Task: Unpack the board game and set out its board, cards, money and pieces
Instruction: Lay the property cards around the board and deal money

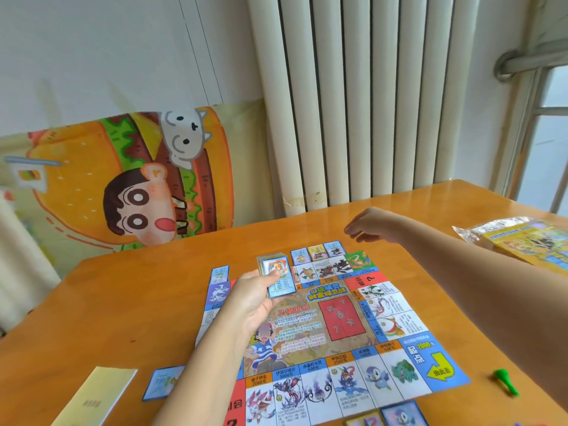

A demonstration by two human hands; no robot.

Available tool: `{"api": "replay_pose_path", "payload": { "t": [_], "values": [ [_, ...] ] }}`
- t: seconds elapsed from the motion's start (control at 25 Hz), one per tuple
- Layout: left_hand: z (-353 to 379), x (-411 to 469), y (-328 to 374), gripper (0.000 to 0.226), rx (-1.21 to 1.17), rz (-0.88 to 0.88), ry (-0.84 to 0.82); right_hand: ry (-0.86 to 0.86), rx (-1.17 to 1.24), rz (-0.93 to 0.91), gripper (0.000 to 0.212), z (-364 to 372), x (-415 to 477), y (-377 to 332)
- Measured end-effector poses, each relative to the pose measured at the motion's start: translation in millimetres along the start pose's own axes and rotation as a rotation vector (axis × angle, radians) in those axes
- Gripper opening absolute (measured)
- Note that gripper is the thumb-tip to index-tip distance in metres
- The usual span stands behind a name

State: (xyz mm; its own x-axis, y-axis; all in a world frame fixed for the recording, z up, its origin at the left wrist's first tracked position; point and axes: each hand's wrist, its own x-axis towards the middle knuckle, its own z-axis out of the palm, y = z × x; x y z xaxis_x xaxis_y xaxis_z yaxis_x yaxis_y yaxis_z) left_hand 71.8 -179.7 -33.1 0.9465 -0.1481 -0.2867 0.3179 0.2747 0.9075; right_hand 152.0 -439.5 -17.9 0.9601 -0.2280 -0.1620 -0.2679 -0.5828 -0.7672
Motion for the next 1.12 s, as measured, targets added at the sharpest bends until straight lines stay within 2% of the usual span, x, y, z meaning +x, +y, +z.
{"api": "replay_pose_path", "payload": {
  "t": [0.08,0.2,0.24,0.4,0.44,0.56,0.64,0.8,0.92,1.12],
  "values": [
    [-1.8,-12.6,-0.7,0.028,0.037,0.029,0.025,-0.079,0.01,-0.06,0.025,-4.7,-31.2,-8.8],
    [-6.5,-35.1,-6.9,0.071,0.071,0.061,0.071,-0.134,0.017,-0.158,0.02,-2.3,-78.3,-16.2],
    [-8.6,-45.8,-8.8,0.079,0.069,0.061,0.09,-0.159,0.019,-0.188,0.017,0.7,-93.4,-18.1],
    [-16.2,-77.2,-16.5,0.09,0.02,0.055,0.109,-0.224,-0.001,-0.25,0.016,5.5,-135.6,-23.8],
    [-17.6,-83.4,-17.3,0.085,-0.001,0.058,0.116,-0.216,-0.011,-0.254,0.015,6.3,-141.8,-24.2],
    [-19.2,-99.1,-17.0,0.04,-0.07,0.055,0.13,-0.18,-0.048,-0.253,0.015,14.0,-147.0,-23.7],
    [-24.2,-100.4,-17.0,0.024,-0.066,0.035,0.123,-0.114,-0.148,-0.234,0.019,22.5,-135.2,-20.0],
    [-37.6,-90.0,-14.4,0.01,-0.078,0.04,0.155,-0.008,-0.562,-0.187,0.034,39.5,-99.0,-7.4],
    [-43.6,-79.9,-10.5,0.013,-0.08,0.049,0.168,-0.068,-0.712,-0.167,0.049,50.0,-69.2,3.6],
    [-52.5,-59.2,-9.6,0.013,-0.08,0.033,0.185,-0.153,-0.969,-0.219,0.048,65.4,-33.3,7.1]
  ]
}}
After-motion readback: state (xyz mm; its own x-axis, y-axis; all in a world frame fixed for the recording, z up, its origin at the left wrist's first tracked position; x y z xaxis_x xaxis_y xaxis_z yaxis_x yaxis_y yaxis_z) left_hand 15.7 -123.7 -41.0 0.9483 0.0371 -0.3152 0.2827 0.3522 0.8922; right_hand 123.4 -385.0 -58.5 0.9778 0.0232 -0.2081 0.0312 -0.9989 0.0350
